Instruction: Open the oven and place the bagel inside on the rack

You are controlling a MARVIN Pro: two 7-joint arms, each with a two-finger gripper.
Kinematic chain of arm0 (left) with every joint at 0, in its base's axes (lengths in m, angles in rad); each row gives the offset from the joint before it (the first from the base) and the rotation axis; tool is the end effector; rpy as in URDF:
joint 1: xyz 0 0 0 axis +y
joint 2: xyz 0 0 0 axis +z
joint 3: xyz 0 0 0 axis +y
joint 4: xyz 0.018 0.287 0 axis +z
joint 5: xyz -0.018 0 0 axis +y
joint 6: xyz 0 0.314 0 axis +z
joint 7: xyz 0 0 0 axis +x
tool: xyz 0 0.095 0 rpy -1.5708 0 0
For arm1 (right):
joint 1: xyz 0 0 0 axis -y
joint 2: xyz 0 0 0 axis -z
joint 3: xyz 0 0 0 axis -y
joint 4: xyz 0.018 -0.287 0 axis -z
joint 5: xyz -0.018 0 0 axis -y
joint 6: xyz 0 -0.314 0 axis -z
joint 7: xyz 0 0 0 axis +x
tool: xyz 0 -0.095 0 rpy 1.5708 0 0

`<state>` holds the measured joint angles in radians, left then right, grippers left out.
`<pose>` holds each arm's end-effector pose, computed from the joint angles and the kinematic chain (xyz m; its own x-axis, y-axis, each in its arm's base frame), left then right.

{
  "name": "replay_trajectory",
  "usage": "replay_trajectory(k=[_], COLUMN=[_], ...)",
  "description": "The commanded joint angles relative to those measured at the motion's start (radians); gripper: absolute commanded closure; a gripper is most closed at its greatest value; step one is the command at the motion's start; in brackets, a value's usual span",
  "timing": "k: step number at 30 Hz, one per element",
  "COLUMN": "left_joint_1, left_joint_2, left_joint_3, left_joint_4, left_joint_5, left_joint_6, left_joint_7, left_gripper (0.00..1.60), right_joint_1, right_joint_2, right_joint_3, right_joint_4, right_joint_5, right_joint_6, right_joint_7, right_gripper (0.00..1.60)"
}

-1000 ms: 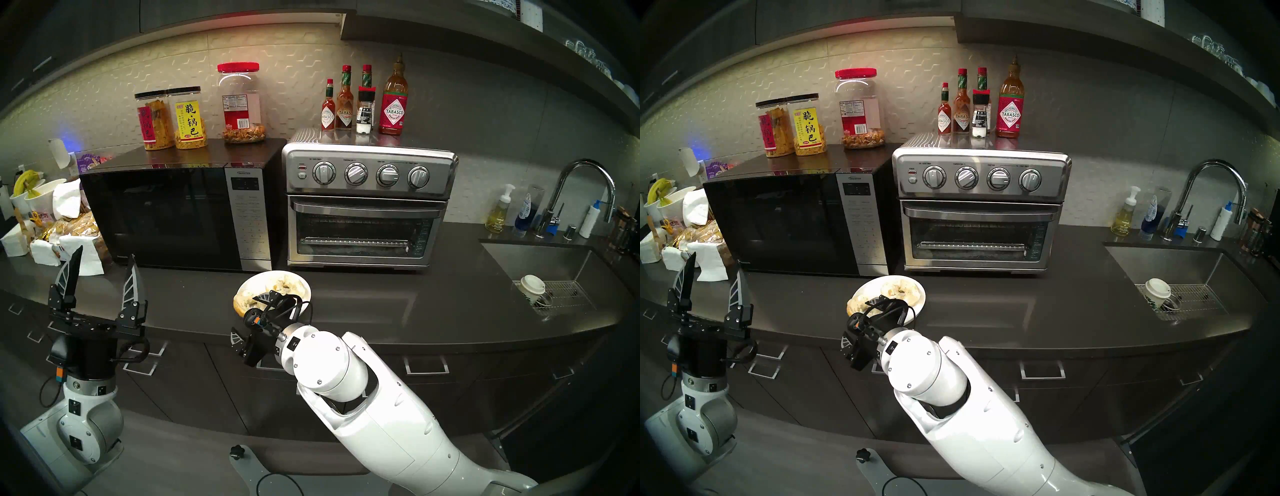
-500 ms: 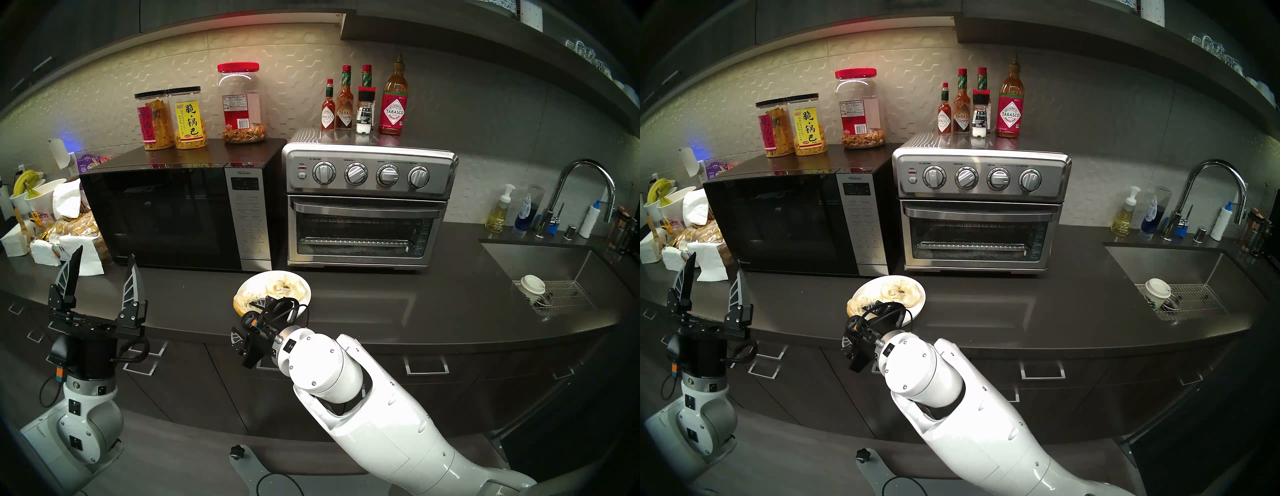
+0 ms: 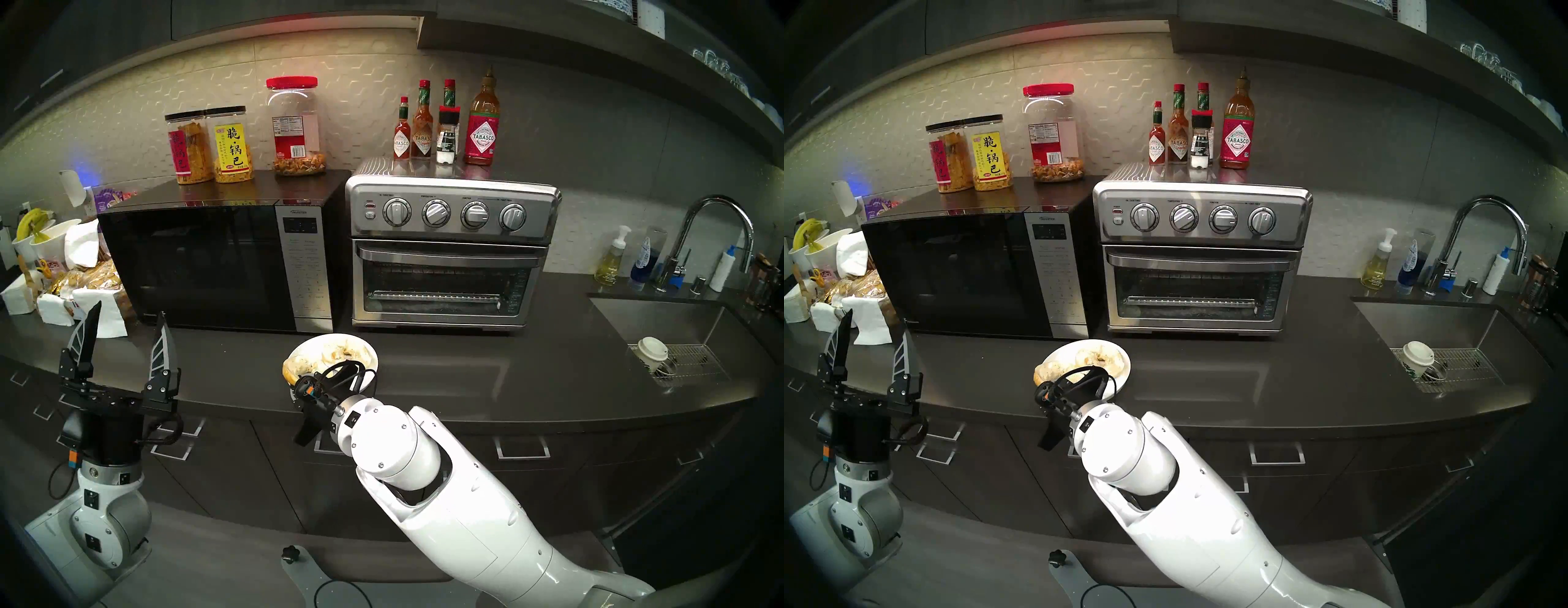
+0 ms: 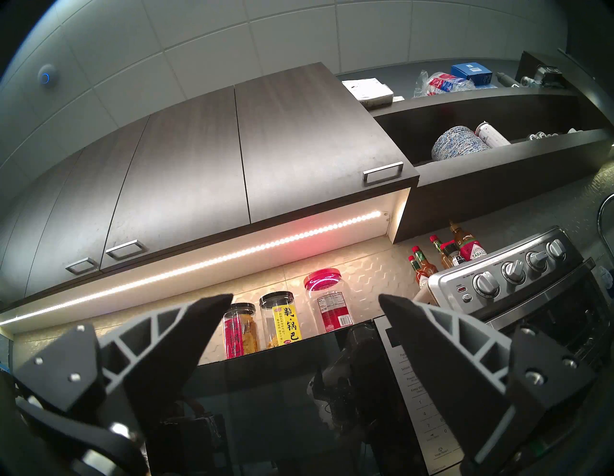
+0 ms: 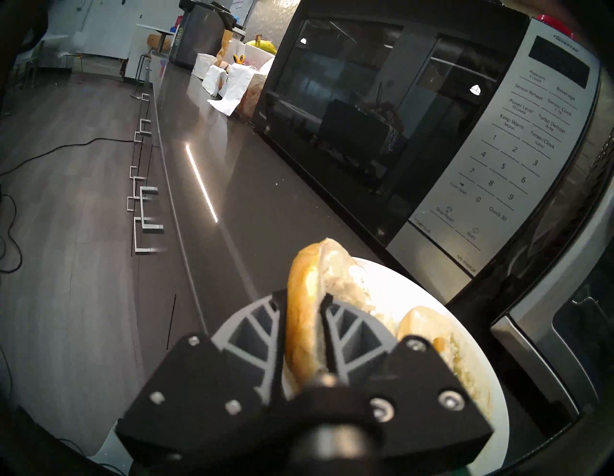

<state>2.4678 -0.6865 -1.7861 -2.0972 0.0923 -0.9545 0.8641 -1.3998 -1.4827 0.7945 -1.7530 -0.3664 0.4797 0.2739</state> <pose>0.2145 0.1426 -0.1864 -0.7157 -0.2355 0.6575 0.1003 -0.9663 -0.2369 0.3403 0.2738 -0.2519 -0.1515 0.5169 0.8425 0.7348 -0.5112 0.4458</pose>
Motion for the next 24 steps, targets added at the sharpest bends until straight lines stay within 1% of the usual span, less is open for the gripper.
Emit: replay_trajectory(k=[1,11,12,15,16,17,19,23,24], left_joint_1=[-0.001,-0.001,-0.001,-0.001,-0.001,-0.001,-0.001,-0.002,-0.002], left_joint_2=[0.000,0.000,0.000,0.000,0.000,0.000,0.000,0.000,0.000], left_joint_3=[-0.006,-0.006,-0.006,-0.006,-0.006,-0.006,-0.006,-0.006,-0.006], left_joint_4=[-0.008,-0.008,-0.008,-0.008,-0.008,-0.008,-0.008,-0.008,-0.008], left_joint_5=[0.001,0.001,0.001,0.001,0.001,0.001,0.001,0.001,0.001], left_joint_6=[-0.001,-0.001,-0.001,-0.001,-0.001,-0.001,-0.001,-0.001,-0.001], left_joint_7=[0.001,0.001,0.001,0.001,0.001,0.001,0.001,0.001,0.001], left_gripper=[0.00,0.00,0.00,0.00,0.00,0.00,0.00,0.00,0.00], right_joint_1=[0.010,-0.010,-0.015,-0.038,-0.040,-0.058,-0.059,-0.080,-0.081], right_joint_2=[-0.011,0.016,0.026,0.043,0.044,0.059,0.060,0.078,0.076], right_joint_3=[0.006,0.012,0.009,0.010,0.014,0.021,0.024,0.035,0.041], right_joint_4=[-0.051,-0.139,-0.154,-0.201,-0.202,-0.240,-0.241,-0.296,-0.301], right_joint_5=[0.003,0.009,0.007,0.016,0.034,0.047,0.056,0.086,0.112], right_joint_6=[-0.009,0.005,-0.002,0.013,0.009,0.027,0.023,0.047,0.060], right_joint_7=[-0.006,-0.003,-0.003,-0.004,-0.008,-0.007,-0.008,-0.009,-0.016], right_gripper=[1.24,1.22,1.22,1.21,1.21,1.21,1.21,1.22,1.22])
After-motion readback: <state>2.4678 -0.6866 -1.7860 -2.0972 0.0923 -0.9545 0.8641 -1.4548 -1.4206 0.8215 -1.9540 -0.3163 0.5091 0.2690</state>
